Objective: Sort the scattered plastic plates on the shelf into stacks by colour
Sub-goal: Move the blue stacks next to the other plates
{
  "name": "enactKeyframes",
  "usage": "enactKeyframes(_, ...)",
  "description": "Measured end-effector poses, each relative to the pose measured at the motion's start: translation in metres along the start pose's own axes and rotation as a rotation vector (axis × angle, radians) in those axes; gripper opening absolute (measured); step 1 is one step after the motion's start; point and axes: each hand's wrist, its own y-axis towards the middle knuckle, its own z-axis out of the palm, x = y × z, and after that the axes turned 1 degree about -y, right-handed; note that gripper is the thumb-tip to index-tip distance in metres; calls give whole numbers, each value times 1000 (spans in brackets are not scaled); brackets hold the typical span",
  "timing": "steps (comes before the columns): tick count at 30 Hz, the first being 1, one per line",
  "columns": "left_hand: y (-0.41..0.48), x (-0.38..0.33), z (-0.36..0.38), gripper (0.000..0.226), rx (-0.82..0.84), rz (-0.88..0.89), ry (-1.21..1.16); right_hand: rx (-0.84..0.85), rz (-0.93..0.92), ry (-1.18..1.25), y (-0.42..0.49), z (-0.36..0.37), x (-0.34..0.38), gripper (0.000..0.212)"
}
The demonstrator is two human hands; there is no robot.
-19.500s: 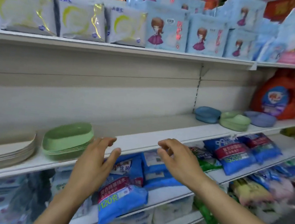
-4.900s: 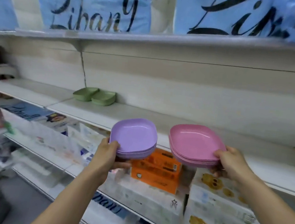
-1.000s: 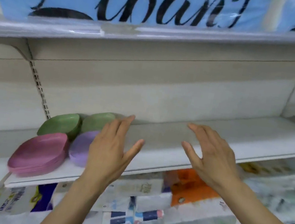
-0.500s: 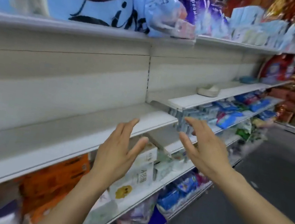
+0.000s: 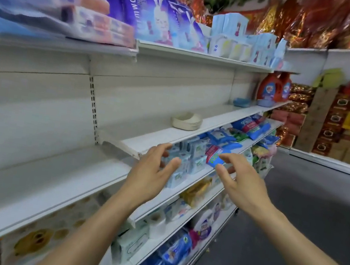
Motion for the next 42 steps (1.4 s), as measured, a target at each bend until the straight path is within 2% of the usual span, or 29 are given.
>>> enactKeyframes(4,82,-8,53,41,33,-11,-17,-5,44,19,69,-9,-56,24)
enactKeyframes(6,118,-14,82,41,40,8,21,-18,56,-10,96,-15,-87,27)
enactKeyframes(11,186,-25,160,49,-30,153,376,-22,39,-235,143,-31,-173,34)
enactKeyframes(17,272,-42,266,55,-38,200,500,-26,-4,-352,205,-50,-297,40)
enactKeyframes(25,397,-94,411,58,-35,74,425,86,2,-349,318,-100,-480,46)
enactKeyframes(29,453,-114,466,54,-20,58,331,117,-1,-324,373,-110,-540,45)
enactKeyframes(37,600,-108,546,52,15,-38,236,138,12,-194,515,-85,-660,37)
enactKeyframes(42,706,-84,592,50,30,-158,113,140,10,-111,621,-57,-724,35)
